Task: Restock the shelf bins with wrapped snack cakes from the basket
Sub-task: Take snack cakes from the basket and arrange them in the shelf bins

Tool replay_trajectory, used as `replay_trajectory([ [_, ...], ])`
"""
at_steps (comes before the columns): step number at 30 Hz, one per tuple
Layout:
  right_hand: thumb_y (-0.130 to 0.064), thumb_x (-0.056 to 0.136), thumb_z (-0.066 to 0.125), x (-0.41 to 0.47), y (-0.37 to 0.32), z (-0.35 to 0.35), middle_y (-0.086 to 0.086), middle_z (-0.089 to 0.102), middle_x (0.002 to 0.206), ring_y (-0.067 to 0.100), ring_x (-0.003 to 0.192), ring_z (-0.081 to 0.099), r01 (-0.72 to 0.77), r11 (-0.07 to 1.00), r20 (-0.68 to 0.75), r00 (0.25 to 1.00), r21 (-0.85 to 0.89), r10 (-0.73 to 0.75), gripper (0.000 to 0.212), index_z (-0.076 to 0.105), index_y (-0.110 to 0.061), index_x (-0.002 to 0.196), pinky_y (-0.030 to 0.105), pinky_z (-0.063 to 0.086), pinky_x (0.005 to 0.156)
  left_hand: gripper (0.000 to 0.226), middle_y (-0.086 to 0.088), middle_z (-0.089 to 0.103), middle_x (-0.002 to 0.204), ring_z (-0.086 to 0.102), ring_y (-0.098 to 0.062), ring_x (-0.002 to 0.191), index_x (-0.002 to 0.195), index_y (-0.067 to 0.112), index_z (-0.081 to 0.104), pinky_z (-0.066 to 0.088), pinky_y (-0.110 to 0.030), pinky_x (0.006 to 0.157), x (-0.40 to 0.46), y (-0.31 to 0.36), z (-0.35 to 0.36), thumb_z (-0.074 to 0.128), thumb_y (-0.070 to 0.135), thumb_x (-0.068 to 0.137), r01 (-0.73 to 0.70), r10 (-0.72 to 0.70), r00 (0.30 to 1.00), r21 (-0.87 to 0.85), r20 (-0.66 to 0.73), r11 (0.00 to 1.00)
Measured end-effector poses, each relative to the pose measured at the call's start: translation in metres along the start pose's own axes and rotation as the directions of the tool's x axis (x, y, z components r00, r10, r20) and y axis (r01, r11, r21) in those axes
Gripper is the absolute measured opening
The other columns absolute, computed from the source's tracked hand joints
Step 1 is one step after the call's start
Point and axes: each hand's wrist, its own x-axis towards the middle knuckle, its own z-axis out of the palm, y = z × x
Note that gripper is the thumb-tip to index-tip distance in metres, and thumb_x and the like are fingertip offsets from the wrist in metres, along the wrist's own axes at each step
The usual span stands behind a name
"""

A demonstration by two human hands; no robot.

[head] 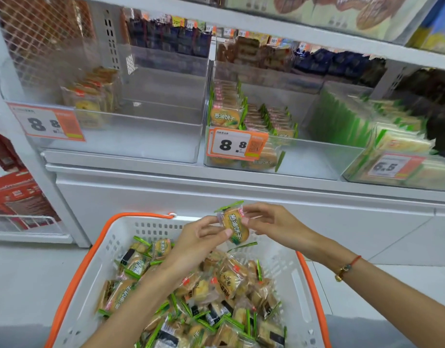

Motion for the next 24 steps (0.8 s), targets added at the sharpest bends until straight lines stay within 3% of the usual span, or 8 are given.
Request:
replay_trajectory([
  [3, -0.024, 0.084, 0.072, 0.000, -0.003, 0.003, -0.002, 0.072, 0.097, 0.007, 0.087, 0.066, 0.088, 0.996, -0.097, 0.991, 0.001, -0.087, 0.023, 0.069, -0.017, 0.106, 0.015, 0.050, 0.074, 0.019, 0.017, 0.073, 0.086, 0.067, 0.005, 0.084, 0.095, 0.031, 0.066, 0.051, -0.008, 0.068, -0.001, 0.004, 0.008, 0.074, 0.021, 0.081, -0.060, 0.057, 0.997, -0.043, -0.059, 0.997],
  [6, -0.017, 0.081, 0.075, -0.001, -0.015, -0.006, -0.002, 0.072, 0.090, 0.007, 0.082, 0.067, 0.186, 0.983, -0.226, 0.957, 0.002, -0.181, 0.016, 0.070, -0.022, 0.096, 0.017, 0.052, 0.076, 0.022, 0.018, 0.071, 0.098, 0.063, 0.008, 0.092, 0.103, 0.030, 0.068, 0.050, -0.012, 0.076, 0.006, 0.015, 0.008, 0.072, 0.027, 0.081, -0.189, 0.198, 0.958, 0.060, -0.207, 0.980],
  [8, -0.013, 0.082, 0.074, 0.002, -0.029, -0.025, -0.005, 0.072, 0.087, 0.010, 0.080, 0.066, 0.277, 0.957, -0.323, 0.901, -0.087, -0.290, 0.020, 0.069, -0.030, 0.092, 0.019, 0.053, 0.075, 0.022, 0.024, 0.065, 0.101, 0.057, 0.014, 0.095, 0.104, 0.037, 0.063, 0.043, -0.011, 0.077, 0.015, 0.033, -0.002, 0.068, 0.034, 0.083, -0.284, 0.330, 0.879, 0.177, -0.344, 0.942],
  [10, -0.011, 0.082, 0.072, 0.008, -0.048, -0.054, -0.011, 0.071, 0.085, 0.007, 0.077, 0.064, 0.374, 0.904, -0.394, 0.814, -0.207, -0.427, 0.027, 0.066, -0.035, 0.093, 0.016, 0.051, 0.071, 0.019, 0.025, 0.063, 0.103, 0.058, 0.006, 0.097, 0.103, 0.040, 0.061, 0.044, -0.017, 0.080, 0.026, 0.060, -0.017, 0.065, 0.037, 0.085, -0.393, 0.472, 0.776, 0.264, -0.419, 0.881],
  [15, -0.009, 0.085, 0.069, 0.030, -0.087, -0.132, -0.021, 0.066, 0.090, -0.005, 0.081, 0.059, 0.435, 0.800, -0.469, 0.651, -0.414, -0.597, 0.023, 0.067, -0.022, 0.104, 0.008, 0.044, 0.070, 0.021, 0.015, 0.059, 0.111, 0.059, -0.010, 0.099, 0.112, 0.035, 0.057, 0.045, -0.027, 0.085, 0.069, 0.124, -0.044, 0.058, 0.026, 0.093, -0.459, 0.719, 0.563, 0.569, -0.409, 0.683],
  [18, -0.011, 0.086, 0.069, 0.054, -0.094, -0.170, -0.016, 0.066, 0.092, -0.005, 0.083, 0.059, 0.311, 0.781, -0.452, 0.676, -0.541, -0.582, 0.024, 0.068, -0.021, 0.107, 0.006, 0.043, 0.071, 0.032, 0.015, 0.054, 0.120, 0.057, -0.009, 0.101, 0.127, 0.033, 0.049, 0.040, -0.024, 0.083, 0.094, 0.143, -0.050, 0.053, 0.033, 0.095, -0.395, 0.660, 0.658, 0.581, -0.362, 0.712],
  [20, -0.013, 0.083, 0.072, 0.073, -0.095, -0.189, -0.006, 0.069, 0.093, 0.008, 0.082, 0.063, 0.183, 0.768, -0.414, 0.754, -0.613, -0.510, 0.024, 0.069, -0.019, 0.106, 0.017, 0.046, 0.074, 0.038, 0.022, 0.049, 0.125, 0.053, -0.002, 0.105, 0.135, 0.037, 0.043, 0.038, -0.024, 0.084, 0.104, 0.145, -0.052, 0.048, 0.039, 0.097, -0.351, 0.597, 0.745, 0.585, -0.298, 0.731],
  [24, -0.019, 0.078, 0.077, 0.108, -0.084, -0.202, 0.000, 0.069, 0.091, 0.014, 0.082, 0.065, -0.017, 0.713, -0.270, 0.932, -0.701, -0.242, 0.025, 0.065, -0.019, 0.101, 0.033, 0.055, 0.083, 0.032, 0.034, 0.051, 0.107, 0.054, 0.002, 0.097, 0.128, 0.050, 0.043, 0.036, -0.027, 0.080, 0.106, 0.140, -0.051, 0.042, 0.044, 0.097, -0.283, 0.575, 0.768, 0.654, -0.284, 0.701],
])
